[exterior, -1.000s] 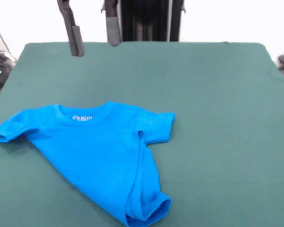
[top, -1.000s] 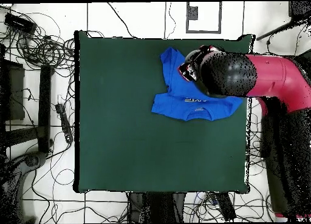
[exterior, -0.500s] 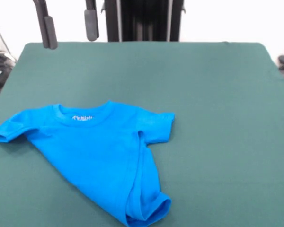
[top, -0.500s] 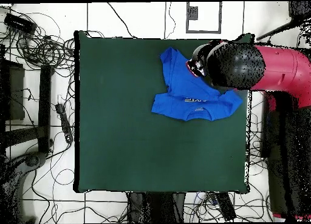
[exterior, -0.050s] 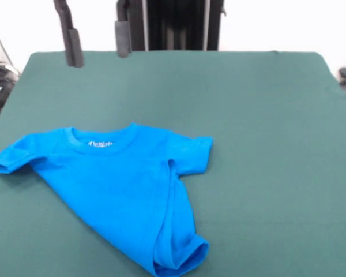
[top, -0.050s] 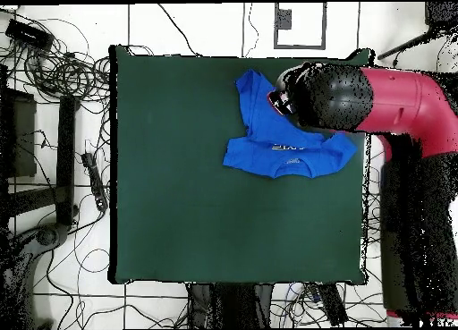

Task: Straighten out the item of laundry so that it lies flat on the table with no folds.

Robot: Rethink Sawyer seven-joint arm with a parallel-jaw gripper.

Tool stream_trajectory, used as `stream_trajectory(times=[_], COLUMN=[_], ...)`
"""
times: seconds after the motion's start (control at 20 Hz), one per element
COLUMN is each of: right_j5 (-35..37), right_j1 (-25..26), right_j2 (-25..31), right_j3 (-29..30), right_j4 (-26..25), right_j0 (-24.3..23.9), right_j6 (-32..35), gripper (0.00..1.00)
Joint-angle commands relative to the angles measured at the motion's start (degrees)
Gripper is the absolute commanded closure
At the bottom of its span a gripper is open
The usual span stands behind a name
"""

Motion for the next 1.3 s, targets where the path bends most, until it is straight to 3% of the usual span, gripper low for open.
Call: stream_trajectory(times=[0.05, 0.45, 1.3], right_j5=[-5.2, -10.0, -19.8], right_j1=[5.8, 9.1, 16.4], right_j2=[-3.3, -7.4, -10.7], right_j3=[4.1, 2.6, 1.8], right_j4=[2.4, 4.3, 6.1], right_j0=[6.1, 9.6, 9.9], right_j6=[19.6, 21.9, 19.2], gripper=[0.0, 0.0, 0.0])
